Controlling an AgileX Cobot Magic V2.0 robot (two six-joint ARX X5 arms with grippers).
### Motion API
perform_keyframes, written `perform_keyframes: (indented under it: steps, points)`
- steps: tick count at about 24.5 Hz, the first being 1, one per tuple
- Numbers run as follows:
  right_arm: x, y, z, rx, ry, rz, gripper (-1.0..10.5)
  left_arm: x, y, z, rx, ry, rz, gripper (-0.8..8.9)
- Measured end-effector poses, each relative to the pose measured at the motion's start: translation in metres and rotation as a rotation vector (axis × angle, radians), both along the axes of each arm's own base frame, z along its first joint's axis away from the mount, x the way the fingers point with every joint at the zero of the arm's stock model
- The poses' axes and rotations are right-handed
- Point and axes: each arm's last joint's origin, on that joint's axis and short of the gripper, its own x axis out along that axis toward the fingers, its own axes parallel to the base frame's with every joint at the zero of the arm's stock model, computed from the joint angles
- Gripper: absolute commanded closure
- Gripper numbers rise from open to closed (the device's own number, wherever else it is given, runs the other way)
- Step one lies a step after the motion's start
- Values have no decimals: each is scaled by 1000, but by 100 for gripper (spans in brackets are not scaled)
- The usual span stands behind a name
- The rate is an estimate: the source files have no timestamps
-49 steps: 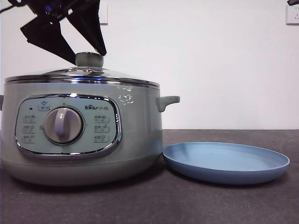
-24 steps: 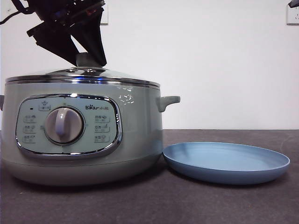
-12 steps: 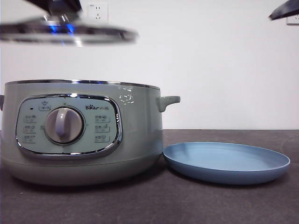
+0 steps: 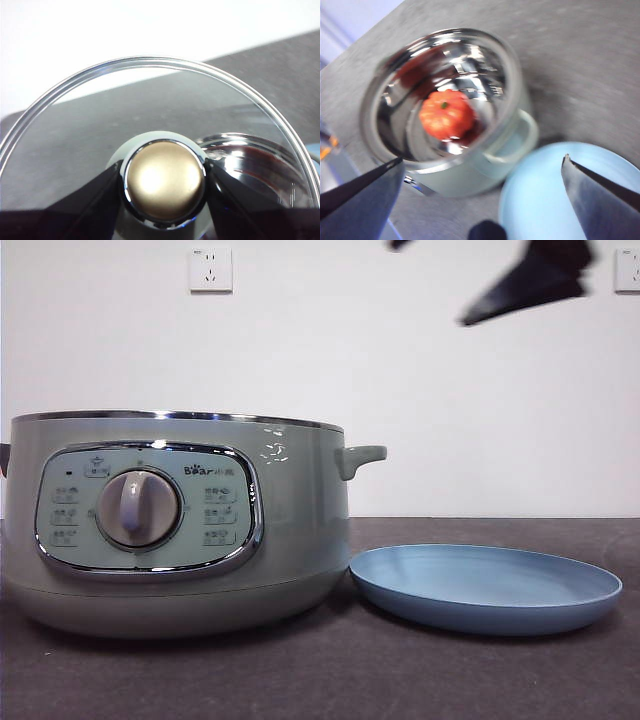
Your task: Take the pumpkin out from the steamer,put the pumpkin in the blue plate,close the lid
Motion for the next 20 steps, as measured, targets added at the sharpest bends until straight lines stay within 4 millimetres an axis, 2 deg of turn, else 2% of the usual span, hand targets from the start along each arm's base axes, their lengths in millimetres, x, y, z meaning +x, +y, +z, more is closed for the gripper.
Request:
perform_keyframes:
  steps: [8, 10, 12, 15, 20]
  points:
    - [34, 79, 20, -152, 7, 84, 266, -35, 24, 4, 23, -65, 161, 822]
    - [46, 108, 25, -191, 10, 127, 218, -41, 28, 2, 36, -65, 197, 822]
    - [57, 133, 26, -201, -2, 171, 219, -43, 30, 1, 59, -53, 233, 822]
    - [66, 163, 12, -302, 14, 174, 212, -41, 29, -1, 71, -36, 230, 822]
    - [69, 202, -42, -437, 69, 266, 212, -41, 29, -1, 71, -34, 229, 822]
